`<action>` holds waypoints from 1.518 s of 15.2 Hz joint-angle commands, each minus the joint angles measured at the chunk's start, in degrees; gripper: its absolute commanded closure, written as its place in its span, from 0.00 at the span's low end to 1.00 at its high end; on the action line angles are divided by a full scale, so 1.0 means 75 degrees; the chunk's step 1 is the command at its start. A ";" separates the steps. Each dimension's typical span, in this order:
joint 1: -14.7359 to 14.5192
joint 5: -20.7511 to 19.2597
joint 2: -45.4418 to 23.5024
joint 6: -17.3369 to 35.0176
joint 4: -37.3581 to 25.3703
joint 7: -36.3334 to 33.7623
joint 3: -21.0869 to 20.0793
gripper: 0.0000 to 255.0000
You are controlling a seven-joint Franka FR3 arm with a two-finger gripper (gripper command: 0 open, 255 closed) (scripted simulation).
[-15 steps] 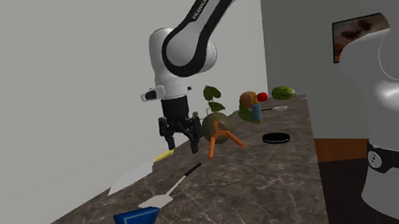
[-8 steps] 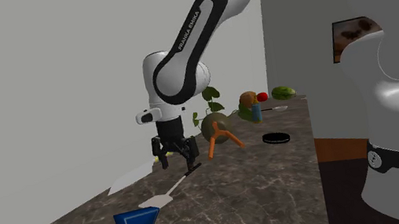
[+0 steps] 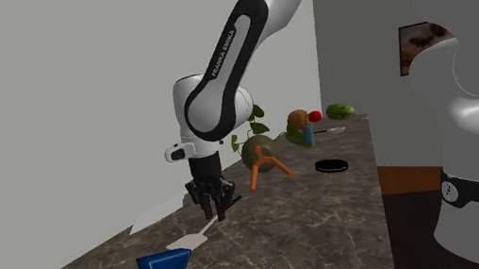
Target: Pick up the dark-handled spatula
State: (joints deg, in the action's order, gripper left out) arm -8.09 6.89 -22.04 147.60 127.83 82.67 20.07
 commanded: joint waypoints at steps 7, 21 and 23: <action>0.0002 0.0004 -0.0007 0.0007 -0.0002 0.0003 -0.0003 1.00; -0.0268 -0.0624 0.1134 -0.1134 -0.0064 -0.0373 0.0349 1.00; -0.0295 -0.0713 0.1295 -0.1319 -0.0099 -0.0425 0.0382 1.00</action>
State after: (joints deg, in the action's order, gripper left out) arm -10.13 1.97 -13.07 138.39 127.04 79.78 22.80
